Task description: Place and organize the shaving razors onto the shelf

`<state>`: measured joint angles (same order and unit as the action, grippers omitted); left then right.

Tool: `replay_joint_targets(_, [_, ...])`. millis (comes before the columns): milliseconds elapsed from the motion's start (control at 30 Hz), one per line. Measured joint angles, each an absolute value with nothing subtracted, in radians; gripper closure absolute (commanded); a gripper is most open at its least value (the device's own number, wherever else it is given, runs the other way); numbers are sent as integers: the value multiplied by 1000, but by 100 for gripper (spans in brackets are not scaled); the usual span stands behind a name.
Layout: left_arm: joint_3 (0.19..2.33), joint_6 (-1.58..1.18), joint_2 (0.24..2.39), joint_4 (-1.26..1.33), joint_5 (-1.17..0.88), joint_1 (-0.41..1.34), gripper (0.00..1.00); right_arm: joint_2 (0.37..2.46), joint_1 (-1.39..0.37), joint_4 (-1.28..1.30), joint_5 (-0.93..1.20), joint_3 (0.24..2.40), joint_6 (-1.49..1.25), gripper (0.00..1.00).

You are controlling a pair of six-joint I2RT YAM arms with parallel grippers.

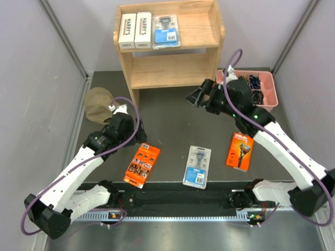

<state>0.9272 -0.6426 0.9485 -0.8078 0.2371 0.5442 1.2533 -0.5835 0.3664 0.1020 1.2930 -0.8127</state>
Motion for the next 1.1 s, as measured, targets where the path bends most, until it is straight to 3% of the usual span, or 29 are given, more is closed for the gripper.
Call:
replay_joint_targets(267, [927,-627,971,-704,113,548,1,961,-584,472,-17,1071,-751,1])
replay_joint_targets(533, [977,-637,1180,-648,91,679,1,776,-584,603,-89,916,-765,1])
replay_joint_targets(1100, [1287,-710,1726,-576,124,1055,20,548,-584,812,-142,824,-817,1])
